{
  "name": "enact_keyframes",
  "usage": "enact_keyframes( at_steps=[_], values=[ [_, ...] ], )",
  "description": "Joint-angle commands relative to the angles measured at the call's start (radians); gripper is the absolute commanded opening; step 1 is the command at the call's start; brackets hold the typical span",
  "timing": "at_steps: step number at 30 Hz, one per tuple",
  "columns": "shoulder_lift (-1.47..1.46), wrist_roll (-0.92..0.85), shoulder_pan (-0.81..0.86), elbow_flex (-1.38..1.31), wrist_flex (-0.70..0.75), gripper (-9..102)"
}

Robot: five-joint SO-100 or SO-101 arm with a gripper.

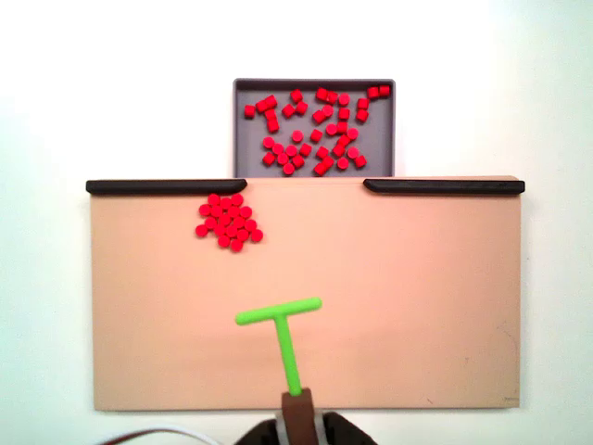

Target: Push granules from right to the grey container

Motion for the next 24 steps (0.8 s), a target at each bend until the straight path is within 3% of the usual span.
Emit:
enact_keyframes(
  at_steps=[1, 11, 24],
  values=[
    [0.081, 0.029, 0.012, 0.063, -0.008, 0],
    [0.083, 0.173, 0.021, 0.084, -0.006, 0],
    [0.086, 0.195, 0.005, 0.083, 0.002, 0]
  ],
)
